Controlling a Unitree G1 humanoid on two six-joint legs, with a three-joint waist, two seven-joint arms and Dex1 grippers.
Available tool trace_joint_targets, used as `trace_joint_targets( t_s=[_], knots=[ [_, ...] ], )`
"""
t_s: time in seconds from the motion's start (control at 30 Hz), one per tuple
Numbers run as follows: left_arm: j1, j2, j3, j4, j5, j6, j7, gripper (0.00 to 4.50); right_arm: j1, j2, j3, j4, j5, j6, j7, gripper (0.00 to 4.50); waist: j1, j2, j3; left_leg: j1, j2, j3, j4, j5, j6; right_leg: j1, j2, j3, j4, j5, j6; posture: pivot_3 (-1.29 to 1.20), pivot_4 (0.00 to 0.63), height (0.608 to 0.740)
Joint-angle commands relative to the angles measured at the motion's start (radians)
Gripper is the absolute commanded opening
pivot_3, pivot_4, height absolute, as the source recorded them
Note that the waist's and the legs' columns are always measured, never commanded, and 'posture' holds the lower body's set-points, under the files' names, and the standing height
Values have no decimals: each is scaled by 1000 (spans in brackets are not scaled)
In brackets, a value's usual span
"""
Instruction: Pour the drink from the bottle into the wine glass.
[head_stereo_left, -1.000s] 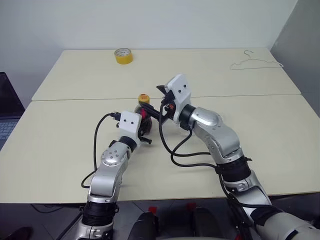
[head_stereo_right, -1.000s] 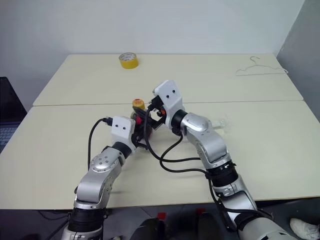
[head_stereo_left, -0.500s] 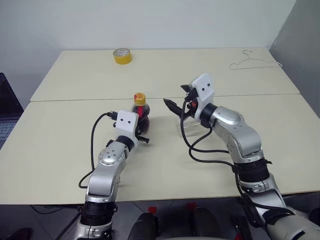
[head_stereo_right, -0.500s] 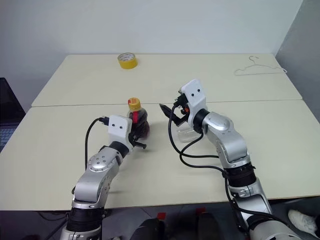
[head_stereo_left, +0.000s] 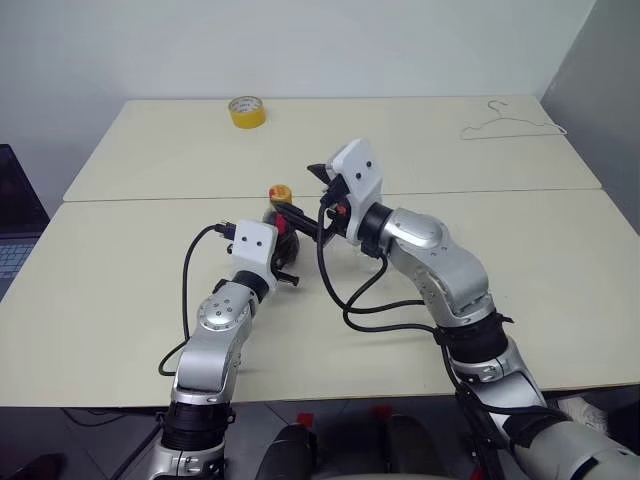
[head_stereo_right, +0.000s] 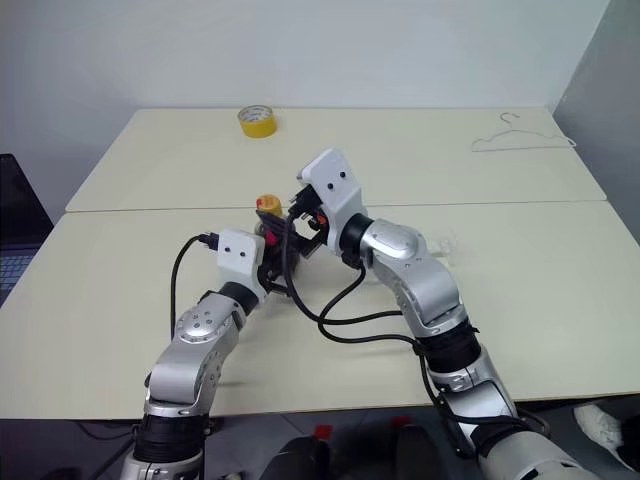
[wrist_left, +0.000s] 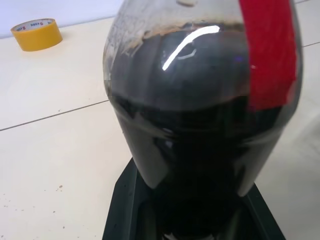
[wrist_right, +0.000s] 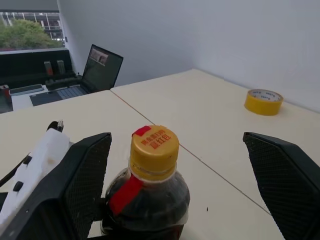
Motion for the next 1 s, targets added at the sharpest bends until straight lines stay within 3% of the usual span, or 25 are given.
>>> trace_joint_targets(
  t_s=[0.03, 1.0],
  knots=[
    [-23, 1, 1, -41, -3, -24, -4, 632, -31, 22, 9, 6, -12, -43, 2, 4500, 0, 0, 0, 0, 0, 0, 0, 0, 0, 0, 0, 0, 0, 0, 0, 0, 150, 740],
    [-26, 1, 0, -43, -4, -21, -7, 632, -29, 40, -14, 76, -46, -86, -7, 4500, 0, 0, 0, 0, 0, 0, 0, 0, 0, 0, 0, 0, 0, 0, 0, 0, 150, 740]
  ],
)
